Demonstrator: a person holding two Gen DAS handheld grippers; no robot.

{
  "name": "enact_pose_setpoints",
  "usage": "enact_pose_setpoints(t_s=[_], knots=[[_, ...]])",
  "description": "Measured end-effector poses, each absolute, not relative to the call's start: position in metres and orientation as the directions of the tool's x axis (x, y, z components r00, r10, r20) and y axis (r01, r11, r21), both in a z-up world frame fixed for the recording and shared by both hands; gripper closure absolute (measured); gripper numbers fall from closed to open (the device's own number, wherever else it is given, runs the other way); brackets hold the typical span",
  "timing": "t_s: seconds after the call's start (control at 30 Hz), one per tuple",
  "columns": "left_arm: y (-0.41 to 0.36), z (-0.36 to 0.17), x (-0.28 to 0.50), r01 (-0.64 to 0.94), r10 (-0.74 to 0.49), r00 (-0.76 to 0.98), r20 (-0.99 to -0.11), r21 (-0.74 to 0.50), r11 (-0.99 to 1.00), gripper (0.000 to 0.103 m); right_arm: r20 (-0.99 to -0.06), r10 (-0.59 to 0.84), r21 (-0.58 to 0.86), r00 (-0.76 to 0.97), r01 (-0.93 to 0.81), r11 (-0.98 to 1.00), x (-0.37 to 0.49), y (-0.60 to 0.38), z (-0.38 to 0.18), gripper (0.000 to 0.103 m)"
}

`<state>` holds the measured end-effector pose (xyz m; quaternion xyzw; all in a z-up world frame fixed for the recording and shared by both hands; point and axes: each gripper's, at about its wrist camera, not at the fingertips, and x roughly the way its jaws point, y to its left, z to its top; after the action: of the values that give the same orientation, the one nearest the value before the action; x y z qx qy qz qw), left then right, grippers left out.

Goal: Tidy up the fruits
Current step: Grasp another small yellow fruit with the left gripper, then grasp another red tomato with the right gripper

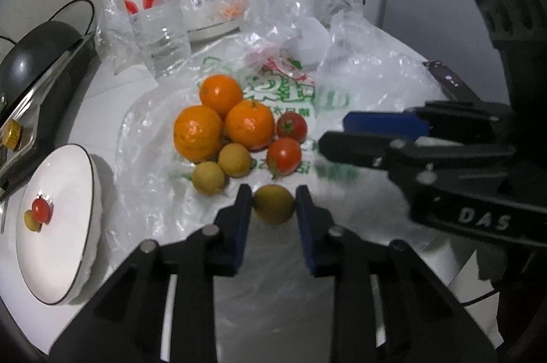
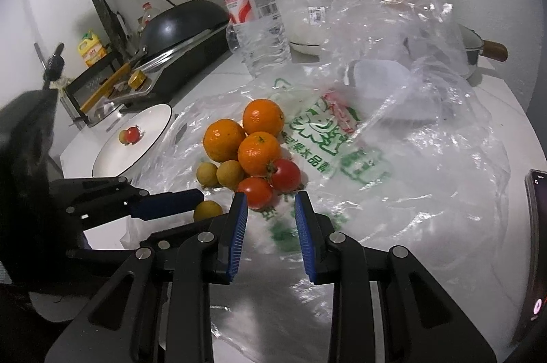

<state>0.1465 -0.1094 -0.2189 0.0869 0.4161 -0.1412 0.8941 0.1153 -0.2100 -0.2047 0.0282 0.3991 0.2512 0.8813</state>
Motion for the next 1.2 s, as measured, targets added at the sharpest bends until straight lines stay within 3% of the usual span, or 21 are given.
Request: enact_pose_setpoints(t_s=[0.23, 0.33, 0.5, 0.9, 1.03, 1.2], knots=[[-0.093, -0.206, 0.142, 0.324, -0.204, 0.644, -0.738, 0.021, 0.946, 0.076, -0.716, 0.451, 0.241, 0.533, -0.418, 0.876, 0.121, -0.193, -0.209, 0.072], [-0.084, -0.203, 0.140, 0.318, -0.206, 0.653, -0.729, 0.018, 0.948, 0.076, -0.727, 0.439, 0.233, 0.529, -0.411, 0.881, 0.125, -0.186, -0.210, 0.063], [-0.069, -0.200, 0.139, 0.304, -0.203, 0.667, -0.717, 0.013, 0.953, 0.076, -0.741, 0.425, 0.225, 0.520, -0.405, 0.886, 0.130, -0.178, -0.213, 0.063], [-0.049, -0.194, 0.134, 0.286, -0.205, 0.693, -0.691, 0.003, 0.958, 0.076, -0.789, 0.363, 0.169, 0.496, -0.393, 0.904, 0.142, -0.159, -0.223, 0.063], [-0.047, -0.194, 0.130, 0.286, -0.206, 0.695, -0.689, 0.003, 0.958, 0.076, -0.789, 0.350, 0.149, 0.505, -0.395, 0.907, 0.142, -0.157, -0.223, 0.072], [-0.046, -0.191, 0.127, 0.284, -0.205, 0.702, -0.682, 0.004, 0.959, 0.076, -0.786, 0.340, 0.128, 0.516, -0.402, 0.906, 0.139, -0.156, -0.220, 0.072]])
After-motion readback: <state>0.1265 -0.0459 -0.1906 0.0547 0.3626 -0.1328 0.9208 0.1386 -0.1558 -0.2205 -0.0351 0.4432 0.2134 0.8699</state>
